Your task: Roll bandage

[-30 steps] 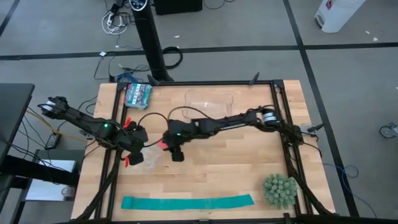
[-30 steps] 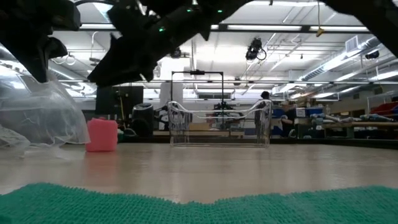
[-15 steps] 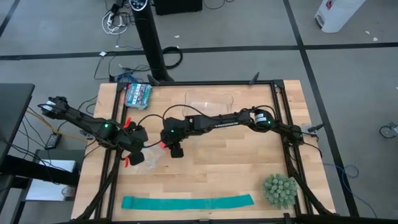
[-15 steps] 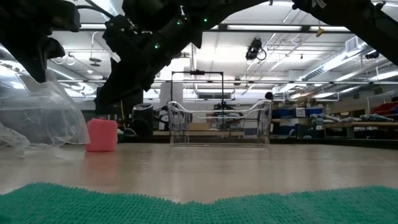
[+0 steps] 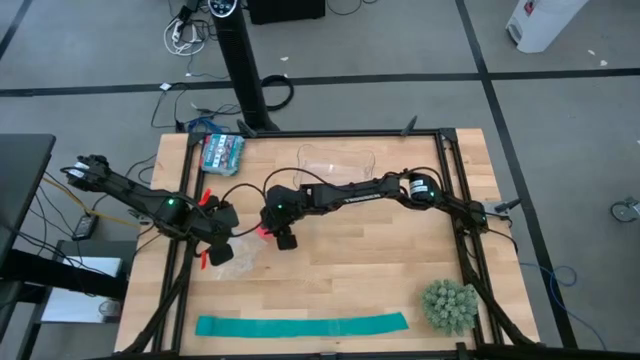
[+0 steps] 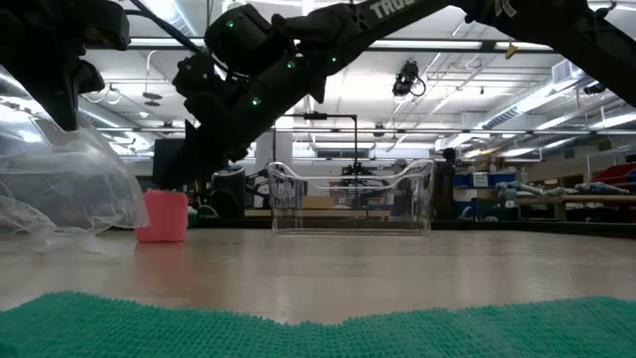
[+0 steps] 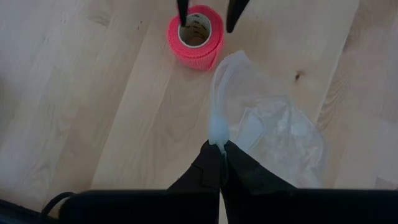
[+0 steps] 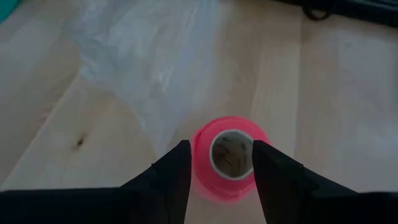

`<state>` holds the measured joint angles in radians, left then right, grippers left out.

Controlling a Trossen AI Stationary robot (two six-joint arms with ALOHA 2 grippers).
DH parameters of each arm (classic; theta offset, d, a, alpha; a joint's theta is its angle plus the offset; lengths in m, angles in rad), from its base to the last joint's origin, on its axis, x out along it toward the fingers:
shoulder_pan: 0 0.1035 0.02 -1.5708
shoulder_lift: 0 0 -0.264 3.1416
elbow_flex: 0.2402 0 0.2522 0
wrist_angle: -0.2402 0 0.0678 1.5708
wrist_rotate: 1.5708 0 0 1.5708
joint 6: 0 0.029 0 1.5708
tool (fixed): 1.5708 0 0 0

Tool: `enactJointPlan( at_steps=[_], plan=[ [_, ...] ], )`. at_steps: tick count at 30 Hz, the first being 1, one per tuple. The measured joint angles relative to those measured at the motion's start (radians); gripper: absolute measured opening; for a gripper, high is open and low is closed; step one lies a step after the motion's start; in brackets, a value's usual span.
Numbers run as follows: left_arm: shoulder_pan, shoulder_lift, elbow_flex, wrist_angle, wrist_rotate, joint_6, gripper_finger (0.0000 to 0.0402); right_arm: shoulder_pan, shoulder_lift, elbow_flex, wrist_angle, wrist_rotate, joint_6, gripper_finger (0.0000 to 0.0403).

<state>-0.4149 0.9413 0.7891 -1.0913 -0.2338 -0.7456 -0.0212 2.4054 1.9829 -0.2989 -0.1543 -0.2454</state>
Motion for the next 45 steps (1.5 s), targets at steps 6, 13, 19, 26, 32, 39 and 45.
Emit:
enactJointPlan(
  at_steps=[6,13,19,26,32,39,45],
  plan=[
    [0.0,0.0,0.0,0.001,-0.004,-0.017,0.0006,-0.001,-0.006,-0.04,-0.013,-0.001,0.007,0.016],
    [0.0,0.0,0.0,0.001,-0.003,-0.018,0.0006,0.008,-0.009,-0.045,-0.135,0.006,0.009,0.016],
    [0.0,0.0,0.0,0.001,-0.004,-0.008,0.0006,0.025,-0.002,-0.045,-0.117,0.027,-0.005,0.0157],
    [0.0,0.0,0.0,0.002,-0.007,-0.014,0.0006,0.024,0.002,-0.046,-0.045,0.029,0.002,0.0131],
    [0.0,0.0,0.0,0.002,-0.008,-0.014,0.0006,0.024,0.002,-0.045,-0.046,0.026,0.002,0.0066],
    [0.0,0.0,0.0,0.003,-0.008,-0.014,0.0006,0.023,-0.007,-0.045,-0.099,0.029,0.004,0.0014],
    [0.0,0.0,-0.007,0.15,-0.051,0.083,0.0006,0.025,-0.121,-0.044,-0.31,0.056,0.018,0.0004]
  ],
)
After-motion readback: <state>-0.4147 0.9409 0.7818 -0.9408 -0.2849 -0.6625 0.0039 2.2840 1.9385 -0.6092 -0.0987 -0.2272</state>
